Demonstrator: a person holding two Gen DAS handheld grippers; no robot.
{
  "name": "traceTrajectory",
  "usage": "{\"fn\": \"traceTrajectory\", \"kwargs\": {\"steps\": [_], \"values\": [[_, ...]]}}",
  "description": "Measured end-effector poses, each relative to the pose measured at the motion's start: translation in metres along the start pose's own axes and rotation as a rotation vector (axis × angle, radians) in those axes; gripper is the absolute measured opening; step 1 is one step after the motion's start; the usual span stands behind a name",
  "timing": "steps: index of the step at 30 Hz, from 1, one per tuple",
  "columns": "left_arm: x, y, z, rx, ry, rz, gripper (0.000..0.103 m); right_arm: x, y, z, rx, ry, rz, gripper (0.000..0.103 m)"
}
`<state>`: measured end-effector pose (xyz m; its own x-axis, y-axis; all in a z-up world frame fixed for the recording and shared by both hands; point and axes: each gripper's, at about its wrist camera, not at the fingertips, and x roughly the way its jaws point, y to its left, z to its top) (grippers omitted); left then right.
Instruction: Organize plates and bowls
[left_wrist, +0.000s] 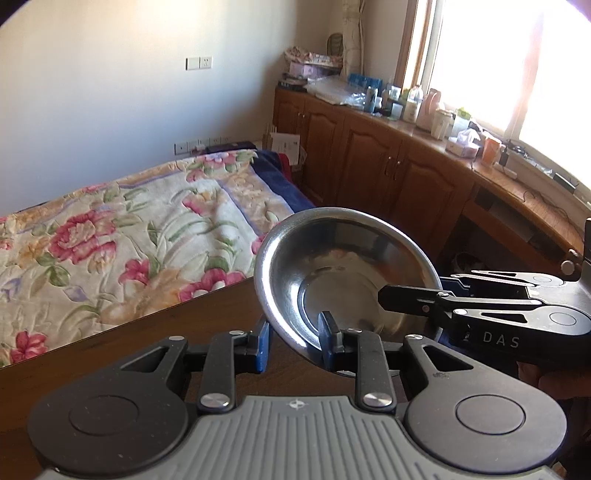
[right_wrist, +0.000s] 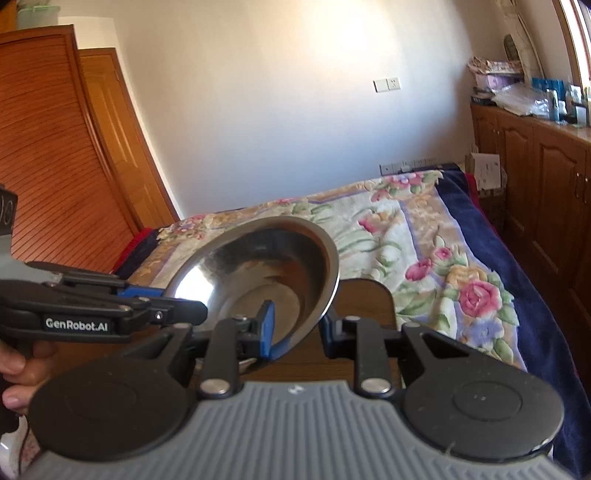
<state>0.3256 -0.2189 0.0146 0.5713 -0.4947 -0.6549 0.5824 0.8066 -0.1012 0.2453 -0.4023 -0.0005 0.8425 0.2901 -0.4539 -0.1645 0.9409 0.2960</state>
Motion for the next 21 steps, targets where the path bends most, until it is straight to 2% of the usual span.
{"fn": "traceTrajectory", "kwargs": {"steps": [6,21], "values": [[-0.036,0.001,-0.012,-0.002,-0.038,0.009,0.029,-0.017,0.020,-0.001,-0.029,-0.010,0.015,0.028],[-0.122,0.002,-0.069,-0.012,-0.123,0.040,0.029,-0.059,0.079,-0.027,-0.090,-0.025,0.052,0.028]]}}
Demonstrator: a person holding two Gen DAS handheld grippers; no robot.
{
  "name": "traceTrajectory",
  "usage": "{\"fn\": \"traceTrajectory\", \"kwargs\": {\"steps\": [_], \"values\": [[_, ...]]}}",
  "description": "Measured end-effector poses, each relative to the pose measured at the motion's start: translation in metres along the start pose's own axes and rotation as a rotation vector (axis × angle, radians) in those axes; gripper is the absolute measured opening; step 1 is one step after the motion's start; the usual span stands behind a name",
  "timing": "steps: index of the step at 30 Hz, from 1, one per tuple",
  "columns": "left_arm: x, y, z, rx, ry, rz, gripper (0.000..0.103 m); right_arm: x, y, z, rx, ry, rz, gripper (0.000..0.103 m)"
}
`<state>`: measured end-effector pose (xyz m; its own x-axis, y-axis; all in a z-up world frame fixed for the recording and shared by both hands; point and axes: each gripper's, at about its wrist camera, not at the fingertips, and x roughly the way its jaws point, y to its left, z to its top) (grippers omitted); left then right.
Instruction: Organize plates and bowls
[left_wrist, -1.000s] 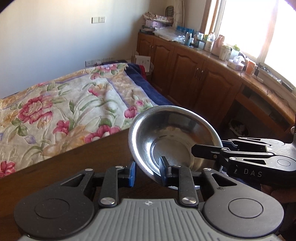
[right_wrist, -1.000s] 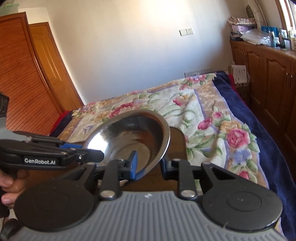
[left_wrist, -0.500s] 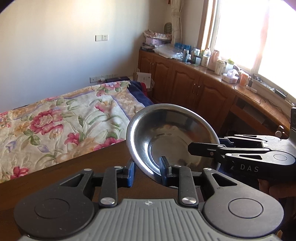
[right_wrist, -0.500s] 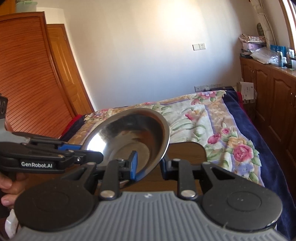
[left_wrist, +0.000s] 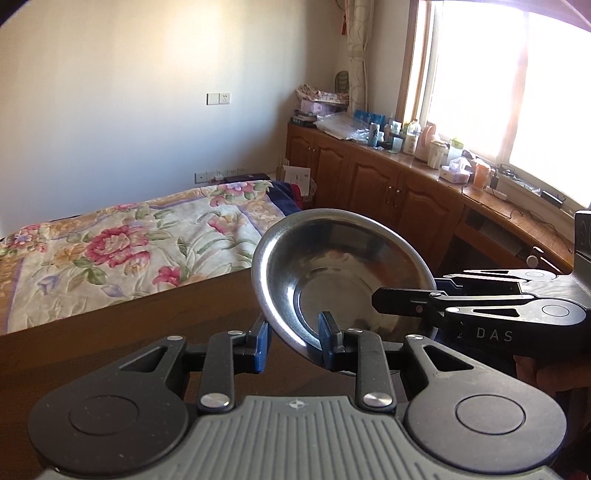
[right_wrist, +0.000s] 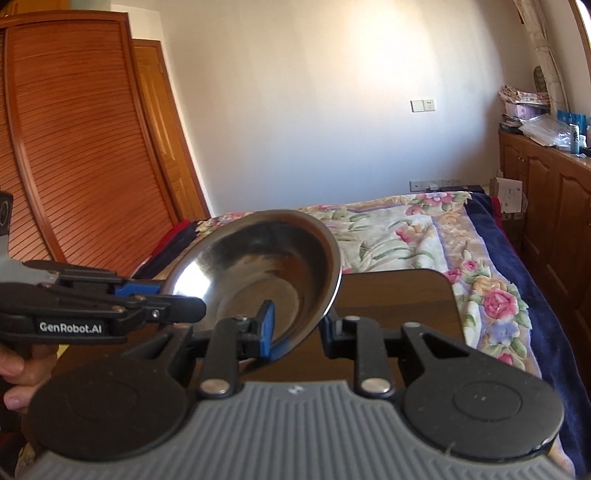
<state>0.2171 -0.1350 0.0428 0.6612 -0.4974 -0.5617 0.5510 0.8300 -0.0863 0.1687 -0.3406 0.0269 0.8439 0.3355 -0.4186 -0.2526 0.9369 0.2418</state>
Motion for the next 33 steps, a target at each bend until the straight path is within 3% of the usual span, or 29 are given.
{"fn": "traceTrajectory", "kwargs": {"steps": [12,23,33], "values": [[-0.039,0.002,-0.058,-0.062,-0.041,0.000,0.029,-0.014,0.020,-0.042,0.049,-0.011,0.080,0.026],[-0.073,-0.014,-0.106,-0.108,-0.115,0.051,0.029,-0.039,0.034,-0.074,0.102,-0.038,0.139,0.024],[-0.083,-0.025,-0.130,-0.070,-0.129,0.098,0.029,-0.051,0.037,-0.095,0.161,-0.093,0.152,0.023]]}}
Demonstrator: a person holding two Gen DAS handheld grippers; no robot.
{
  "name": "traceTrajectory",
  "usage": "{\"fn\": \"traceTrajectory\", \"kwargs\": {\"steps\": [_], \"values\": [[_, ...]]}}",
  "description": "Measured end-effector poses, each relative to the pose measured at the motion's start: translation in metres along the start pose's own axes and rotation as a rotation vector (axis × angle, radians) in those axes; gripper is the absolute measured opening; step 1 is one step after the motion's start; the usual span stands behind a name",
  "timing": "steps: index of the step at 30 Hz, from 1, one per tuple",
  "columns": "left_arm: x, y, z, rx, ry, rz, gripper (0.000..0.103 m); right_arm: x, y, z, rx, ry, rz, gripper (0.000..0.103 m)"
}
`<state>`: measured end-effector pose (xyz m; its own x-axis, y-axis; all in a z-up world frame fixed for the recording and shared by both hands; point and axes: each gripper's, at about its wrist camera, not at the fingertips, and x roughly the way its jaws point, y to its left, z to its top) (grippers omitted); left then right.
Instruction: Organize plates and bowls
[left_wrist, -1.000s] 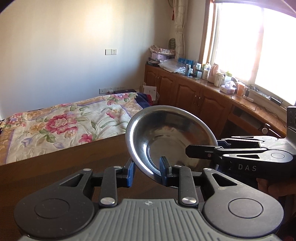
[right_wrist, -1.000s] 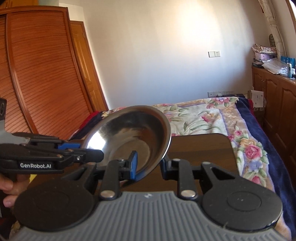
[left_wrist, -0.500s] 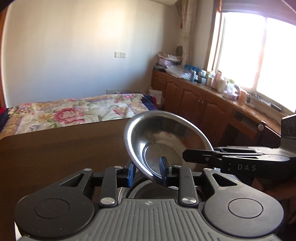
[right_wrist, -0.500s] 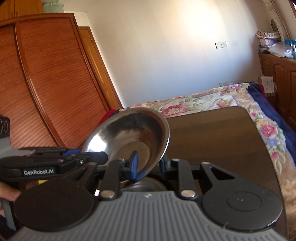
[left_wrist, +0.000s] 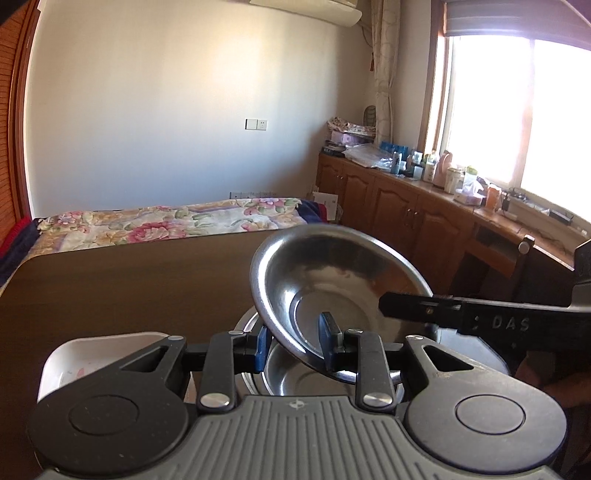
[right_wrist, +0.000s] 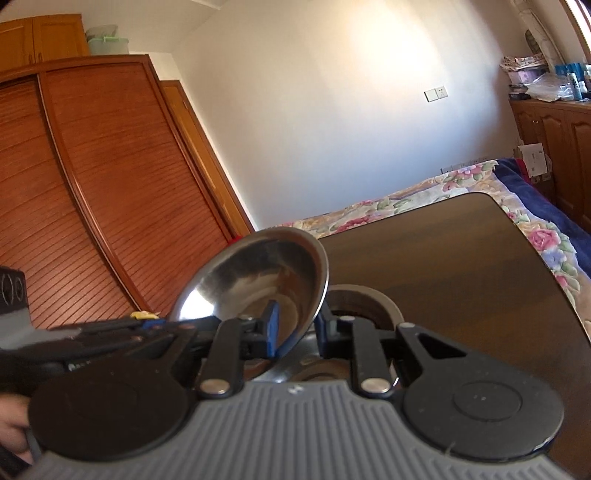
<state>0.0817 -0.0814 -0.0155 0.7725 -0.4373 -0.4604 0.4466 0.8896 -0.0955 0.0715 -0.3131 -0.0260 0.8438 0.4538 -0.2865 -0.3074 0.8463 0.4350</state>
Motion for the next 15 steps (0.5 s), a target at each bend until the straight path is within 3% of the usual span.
{"fn": "traceTrajectory", "kwargs": {"steps": [11,15], "values": [[0.012,0.001,-0.014,0.000,0.036,0.025,0.030,0.010,0.001,-0.011,-0.039,0.012,-0.057,0.022],[0.017,0.004,-0.017,-0.001,0.050,0.039,0.030,0.015,-0.001,-0.016,-0.033,0.026,-0.071,0.016]]}}
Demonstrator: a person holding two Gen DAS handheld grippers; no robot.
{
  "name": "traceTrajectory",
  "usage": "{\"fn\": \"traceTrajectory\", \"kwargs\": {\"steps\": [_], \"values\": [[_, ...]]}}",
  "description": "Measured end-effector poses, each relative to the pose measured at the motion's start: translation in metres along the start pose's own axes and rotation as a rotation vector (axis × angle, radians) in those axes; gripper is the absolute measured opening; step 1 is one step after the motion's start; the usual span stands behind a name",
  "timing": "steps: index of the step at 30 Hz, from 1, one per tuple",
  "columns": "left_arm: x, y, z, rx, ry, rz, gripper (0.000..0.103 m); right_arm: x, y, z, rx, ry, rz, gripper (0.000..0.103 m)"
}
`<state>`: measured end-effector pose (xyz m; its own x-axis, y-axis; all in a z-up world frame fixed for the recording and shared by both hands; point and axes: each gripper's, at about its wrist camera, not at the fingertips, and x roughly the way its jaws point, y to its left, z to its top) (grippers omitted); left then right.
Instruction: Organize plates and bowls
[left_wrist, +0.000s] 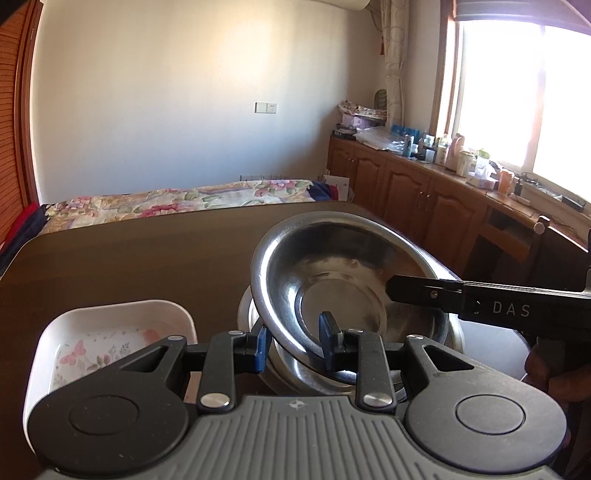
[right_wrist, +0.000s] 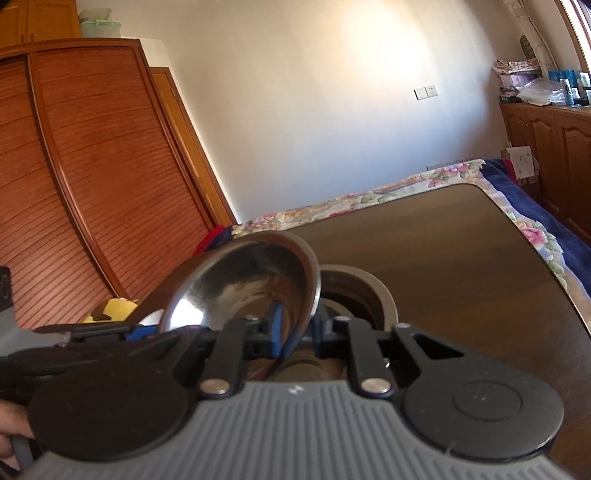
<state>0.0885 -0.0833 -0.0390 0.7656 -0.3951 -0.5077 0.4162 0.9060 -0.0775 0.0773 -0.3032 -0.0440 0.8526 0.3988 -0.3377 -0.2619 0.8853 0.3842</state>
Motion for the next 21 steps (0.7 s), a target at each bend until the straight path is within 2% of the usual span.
{"fn": "traceTrajectory", "kwargs": {"steps": [10,21], "values": [[0.009,-0.005,-0.005,0.018,0.014,0.010,0.030,0.005,-0.001,-0.002,-0.006,0.009,-0.038,0.014],[0.012,-0.003,-0.010,0.035,0.017,0.042,0.029,0.010,0.004,-0.001,-0.095,0.023,-0.117,0.011]]}}
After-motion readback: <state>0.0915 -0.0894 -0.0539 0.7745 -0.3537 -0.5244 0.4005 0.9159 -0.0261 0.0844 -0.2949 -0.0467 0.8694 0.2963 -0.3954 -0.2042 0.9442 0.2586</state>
